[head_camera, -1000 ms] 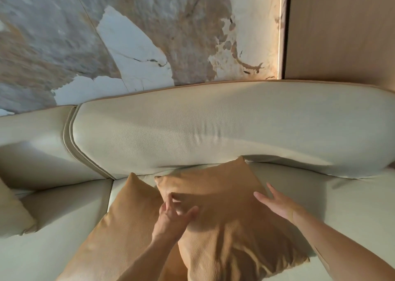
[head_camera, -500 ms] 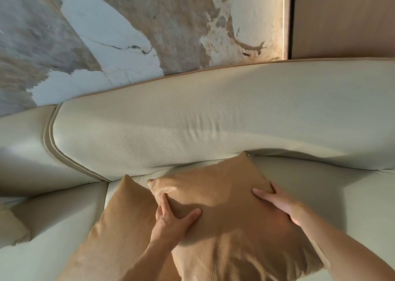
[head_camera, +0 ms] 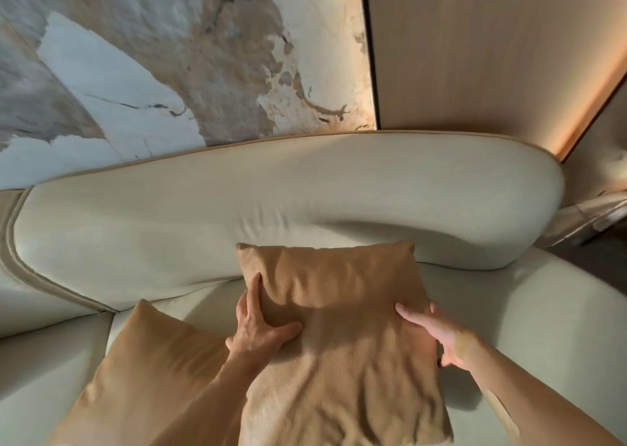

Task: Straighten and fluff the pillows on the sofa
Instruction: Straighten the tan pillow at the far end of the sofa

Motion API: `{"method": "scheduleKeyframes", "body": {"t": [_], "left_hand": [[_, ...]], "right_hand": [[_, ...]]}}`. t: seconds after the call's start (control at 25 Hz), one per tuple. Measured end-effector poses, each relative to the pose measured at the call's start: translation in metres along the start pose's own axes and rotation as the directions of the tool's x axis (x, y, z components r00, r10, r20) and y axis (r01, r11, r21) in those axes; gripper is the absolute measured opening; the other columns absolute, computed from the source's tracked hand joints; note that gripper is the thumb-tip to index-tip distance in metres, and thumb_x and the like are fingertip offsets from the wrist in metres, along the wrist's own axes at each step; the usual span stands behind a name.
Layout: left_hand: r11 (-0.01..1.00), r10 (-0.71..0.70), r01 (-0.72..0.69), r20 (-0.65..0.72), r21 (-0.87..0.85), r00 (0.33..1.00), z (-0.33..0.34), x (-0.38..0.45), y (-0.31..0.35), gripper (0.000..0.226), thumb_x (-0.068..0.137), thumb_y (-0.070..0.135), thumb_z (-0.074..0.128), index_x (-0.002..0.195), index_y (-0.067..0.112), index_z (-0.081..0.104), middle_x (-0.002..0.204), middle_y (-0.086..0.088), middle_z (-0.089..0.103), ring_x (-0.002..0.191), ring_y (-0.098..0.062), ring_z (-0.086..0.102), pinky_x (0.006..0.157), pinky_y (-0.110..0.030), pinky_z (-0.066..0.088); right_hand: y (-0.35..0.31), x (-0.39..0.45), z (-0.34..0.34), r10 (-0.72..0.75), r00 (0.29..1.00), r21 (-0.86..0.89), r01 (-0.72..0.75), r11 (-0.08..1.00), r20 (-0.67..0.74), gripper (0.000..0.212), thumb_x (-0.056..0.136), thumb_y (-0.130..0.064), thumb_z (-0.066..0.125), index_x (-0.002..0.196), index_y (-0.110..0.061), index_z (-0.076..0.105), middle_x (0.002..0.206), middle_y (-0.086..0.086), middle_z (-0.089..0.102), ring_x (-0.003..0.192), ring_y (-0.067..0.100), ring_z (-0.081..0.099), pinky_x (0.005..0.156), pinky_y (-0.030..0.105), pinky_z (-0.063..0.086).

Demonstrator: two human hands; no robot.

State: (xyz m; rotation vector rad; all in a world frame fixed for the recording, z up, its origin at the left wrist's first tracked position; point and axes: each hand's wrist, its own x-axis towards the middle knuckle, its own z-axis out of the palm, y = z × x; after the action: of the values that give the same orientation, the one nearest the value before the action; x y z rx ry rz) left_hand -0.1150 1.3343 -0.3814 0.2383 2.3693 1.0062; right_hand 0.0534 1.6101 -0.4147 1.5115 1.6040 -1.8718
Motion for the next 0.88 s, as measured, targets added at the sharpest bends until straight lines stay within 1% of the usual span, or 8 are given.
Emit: {"method": "scheduleKeyframes", "body": {"t": [0.12,0.24,0.36,0.44,0.48,0.64,0.76,0.88], "left_hand": [[0.984,0.118,-0.111,0.047,-0.142,0.992,0.009,0.008,0.029,0.134,0.042,0.052,0.084,0.143,0.063,-0.003,0.148,0.017,0.022,0.137,-0.018,0.033,0.11,-0.05,0.035],[0.963,0.166,-0.146,0.073,-0.225,0.983,0.015,0.023,0.058,0.148,0.044,0.026,0.089,0.145,0.055,-0.015,0.15,0.015,0.018,0.137,-0.02,0.035,0.101,-0.033,0.039],[0.935,0.261,-0.249,0.015,-0.254,0.965,0.02,0.04,0.083,0.155,0.041,0.016,0.089,0.149,0.045,-0.019,0.158,0.011,0.013,0.139,-0.014,0.03,0.103,-0.03,0.039],[0.928,0.304,-0.296,-0.001,-0.225,0.953,0.024,0.048,0.098,0.155,0.042,0.015,0.09,0.147,0.047,-0.019,0.16,0.007,0.018,0.139,-0.021,0.033,0.107,-0.039,0.041],[0.931,0.313,-0.308,-0.006,-0.196,0.95,0.026,0.051,0.104,0.154,0.043,0.016,0.09,0.147,0.048,-0.02,0.159,0.007,0.021,0.137,-0.024,0.036,0.106,-0.041,0.042],[0.942,0.303,-0.304,-0.028,-0.14,0.953,0.039,0.06,0.119,0.152,0.045,0.018,0.09,0.144,0.052,-0.02,0.15,0.006,0.034,0.123,-0.026,0.046,0.091,-0.032,0.041],[0.953,0.285,-0.285,-0.014,-0.103,0.958,0.048,0.067,0.114,0.152,0.048,0.017,0.09,0.145,0.051,-0.021,0.155,0.001,0.031,0.131,-0.031,0.043,0.093,-0.033,0.039],[0.955,0.279,-0.276,0.007,-0.104,0.96,0.059,0.07,0.103,0.15,0.046,0.019,0.089,0.146,0.05,-0.019,0.153,0.004,0.031,0.134,-0.027,0.04,0.097,-0.036,0.042]], "right_hand": [[-0.018,-0.023,-0.039,-0.071,0.997,0.072,0.073,0.995,-0.024,0.113,0.04,-0.054,0.091,0.138,-0.037,0.037,0.145,-0.006,0.046,0.135,0.031,0.039,0.102,0.075,0.023],[-0.042,-0.036,-0.064,-0.184,0.982,0.131,0.187,0.974,-0.032,0.111,0.041,-0.04,0.094,0.136,-0.034,0.037,0.14,-0.006,0.05,0.131,0.03,0.043,0.1,0.076,0.025],[-0.062,-0.036,-0.083,-0.299,0.952,0.174,0.305,0.936,-0.06,0.108,0.044,-0.03,0.094,0.135,-0.034,0.034,0.137,-0.01,0.049,0.128,0.028,0.046,0.098,0.074,0.031],[-0.071,-0.034,-0.093,-0.346,0.934,0.197,0.358,0.913,-0.092,0.104,0.05,-0.022,0.093,0.133,-0.037,0.034,0.137,-0.01,0.048,0.124,0.025,0.048,0.096,0.071,0.037],[-0.073,-0.031,-0.097,-0.362,0.926,0.206,0.377,0.903,-0.107,0.102,0.053,-0.019,0.093,0.134,-0.038,0.033,0.137,-0.01,0.048,0.122,0.024,0.048,0.095,0.07,0.039],[-0.074,-0.018,-0.108,-0.372,0.917,0.214,0.397,0.893,-0.146,0.1,0.059,-0.015,0.091,0.135,-0.038,0.03,0.137,-0.01,0.046,0.12,0.023,0.05,0.093,0.064,0.046],[-0.068,-0.006,-0.108,-0.349,0.925,0.185,0.374,0.909,-0.152,0.097,0.059,-0.016,0.091,0.134,-0.035,0.032,0.137,-0.009,0.049,0.121,0.024,0.052,0.09,0.058,0.049],[-0.057,0.01,-0.106,-0.312,0.934,0.18,0.341,0.923,-0.172,0.093,0.061,-0.015,0.09,0.133,-0.032,0.033,0.137,-0.007,0.05,0.121,0.024,0.053,0.092,0.058,0.048]]}}
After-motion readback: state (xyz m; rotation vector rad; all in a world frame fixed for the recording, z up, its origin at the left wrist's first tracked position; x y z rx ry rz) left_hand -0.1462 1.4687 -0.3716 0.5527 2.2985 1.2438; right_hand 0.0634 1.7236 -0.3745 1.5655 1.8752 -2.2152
